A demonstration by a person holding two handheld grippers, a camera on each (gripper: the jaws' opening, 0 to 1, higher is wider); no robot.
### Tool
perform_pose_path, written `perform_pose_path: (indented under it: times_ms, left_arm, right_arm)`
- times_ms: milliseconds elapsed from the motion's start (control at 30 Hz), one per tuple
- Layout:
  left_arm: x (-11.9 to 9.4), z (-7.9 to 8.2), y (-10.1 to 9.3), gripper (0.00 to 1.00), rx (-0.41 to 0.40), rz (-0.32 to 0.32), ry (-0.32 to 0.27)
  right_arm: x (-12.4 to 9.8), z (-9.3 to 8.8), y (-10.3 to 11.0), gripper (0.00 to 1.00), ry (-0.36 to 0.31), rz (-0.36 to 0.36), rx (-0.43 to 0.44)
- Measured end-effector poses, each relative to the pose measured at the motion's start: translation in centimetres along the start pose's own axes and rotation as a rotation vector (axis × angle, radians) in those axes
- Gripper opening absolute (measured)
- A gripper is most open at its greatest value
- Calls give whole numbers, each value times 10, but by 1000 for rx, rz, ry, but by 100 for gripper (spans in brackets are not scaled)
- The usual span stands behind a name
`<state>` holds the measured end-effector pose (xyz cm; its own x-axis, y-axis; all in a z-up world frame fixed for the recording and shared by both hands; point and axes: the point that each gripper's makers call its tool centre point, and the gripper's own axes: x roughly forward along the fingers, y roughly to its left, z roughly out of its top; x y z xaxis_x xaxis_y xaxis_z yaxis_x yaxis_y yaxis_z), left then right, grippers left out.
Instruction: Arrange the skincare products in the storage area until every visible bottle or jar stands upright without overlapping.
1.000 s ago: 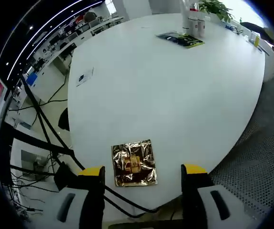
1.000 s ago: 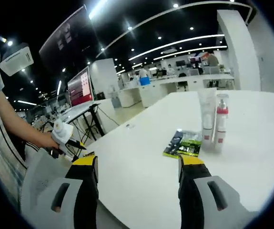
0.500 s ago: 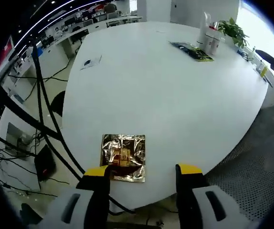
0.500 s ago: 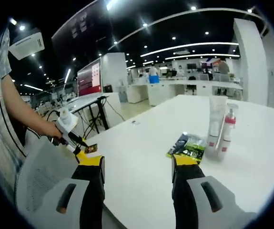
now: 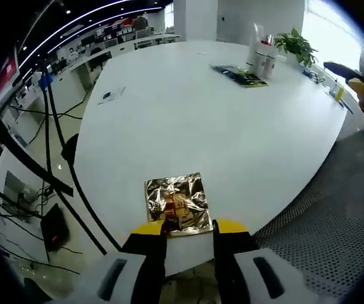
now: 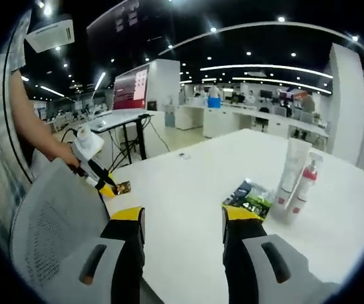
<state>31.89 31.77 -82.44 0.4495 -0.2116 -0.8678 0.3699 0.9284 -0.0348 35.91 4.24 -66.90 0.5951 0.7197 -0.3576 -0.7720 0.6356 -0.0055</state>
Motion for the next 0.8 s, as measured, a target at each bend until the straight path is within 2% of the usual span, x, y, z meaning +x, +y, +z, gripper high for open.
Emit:
perform_pose_path:
  times_ms: [167, 233, 300, 333, 400, 433, 500, 600, 700, 800]
  left_arm:
    - [0, 2, -10, 19, 28, -27, 8]
    - [0, 1, -7, 19, 10, -26, 15]
    - [-1, 1, -6, 19, -58, -22, 21]
    - [-1, 1, -6, 19, -68, -21, 17]
    - [-3, 0, -4, 26, -84, -9, 22]
    - [-6, 2, -3, 30, -75, -2, 4]
    - [-9, 14, 4, 39, -32, 32, -73]
    - [-9, 22, 13, 47, -5, 57, -114]
    - [-4, 22, 23, 52, 30, 78, -88]
    - [0, 21, 25, 57, 25, 65, -77]
  right_arm:
    - [3, -5, 5, 43, 25, 26, -20]
    - [4, -7, 7, 43, 37, 30, -30]
    - [4, -7, 8, 43, 42, 33, -37]
    - [4, -7, 9, 43, 43, 35, -38]
    - [4, -7, 8, 43, 41, 34, -38]
    - [3, -7, 8, 43, 39, 31, -35]
    - [2, -6, 5, 43, 34, 18, -24]
    - [1, -6, -1, 43, 26, -1, -3]
    - [1, -8, -3, 43, 33, -9, 12]
    - [2, -13, 2, 43, 60, -2, -12]
